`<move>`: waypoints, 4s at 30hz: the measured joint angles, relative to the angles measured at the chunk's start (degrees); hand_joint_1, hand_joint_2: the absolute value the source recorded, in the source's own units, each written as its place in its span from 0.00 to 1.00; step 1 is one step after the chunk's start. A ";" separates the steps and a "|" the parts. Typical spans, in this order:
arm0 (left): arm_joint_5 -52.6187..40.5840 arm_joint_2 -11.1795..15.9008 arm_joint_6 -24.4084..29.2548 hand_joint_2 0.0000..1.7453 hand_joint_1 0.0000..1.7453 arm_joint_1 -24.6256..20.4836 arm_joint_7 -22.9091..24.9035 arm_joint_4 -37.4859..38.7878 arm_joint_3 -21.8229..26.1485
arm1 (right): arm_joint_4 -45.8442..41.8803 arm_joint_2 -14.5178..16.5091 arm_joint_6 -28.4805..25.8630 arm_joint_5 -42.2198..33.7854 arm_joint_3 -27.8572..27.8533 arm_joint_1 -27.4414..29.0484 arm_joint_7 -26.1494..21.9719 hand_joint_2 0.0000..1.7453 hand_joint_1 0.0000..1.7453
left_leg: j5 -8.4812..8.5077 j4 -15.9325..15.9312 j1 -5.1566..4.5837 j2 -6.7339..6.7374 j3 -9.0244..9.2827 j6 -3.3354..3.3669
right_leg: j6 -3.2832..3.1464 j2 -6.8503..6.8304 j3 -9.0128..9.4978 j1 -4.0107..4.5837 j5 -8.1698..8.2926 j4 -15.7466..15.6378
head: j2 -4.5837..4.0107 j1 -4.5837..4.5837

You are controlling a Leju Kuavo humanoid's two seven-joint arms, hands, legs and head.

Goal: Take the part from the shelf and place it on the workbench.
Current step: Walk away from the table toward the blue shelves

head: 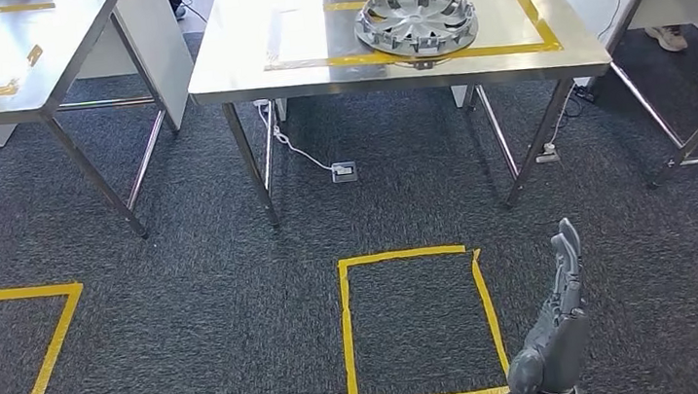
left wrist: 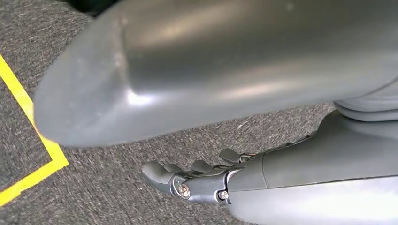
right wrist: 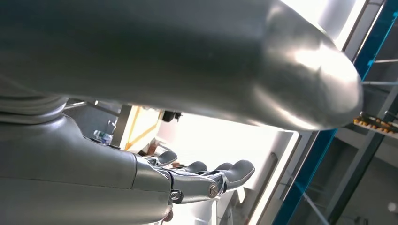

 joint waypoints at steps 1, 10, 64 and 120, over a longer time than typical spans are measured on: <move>-0.03 -0.01 0.00 0.00 0.00 -0.03 -0.03 -0.01 0.00 | 0.07 -0.01 0.03 -0.02 -0.01 -0.06 -0.02 0.00 0.00 | -0.07 0.14 -0.06 0.33 0.03 -0.39 | -0.45 -0.86 2.00 0.15 0.68 -3.25 | 0.00 0.01; -0.46 0.02 -0.15 0.00 0.00 -0.19 0.14 -0.03 0.02 | 4.08 -0.01 2.03 -2.90 -1.56 -1.16 0.00 0.00 0.00 | -7.62 11.70 0.25 -3.59 -4.29 -3.18 | -4.13 2.29 1.70 0.36 2.63 -6.26 | 0.00 -0.57; -5.29 0.38 -2.31 1.00 0.00 -1.14 5.96 -0.04 0.50 | 88.47 -2.33 17.48 0.07 -25.58 -12.95 34.83 0.00 0.00 | -2.26 -0.75 -0.13 2.28 2.82 -1.60 | -1.92 -1.82 2.16 0.77 1.58 -5.75 | 0.00 0.06; -5.53 0.30 -1.97 1.00 0.00 -0.64 6.52 -0.01 0.96 | 88.95 -1.93 19.51 3.56 -22.82 -13.02 35.81 0.00 0.00 | -1.42 -0.79 0.00 -0.89 1.73 -0.27 | -1.27 1.99 -6.15 0.42 -4.29 9.45 | 0.00 0.06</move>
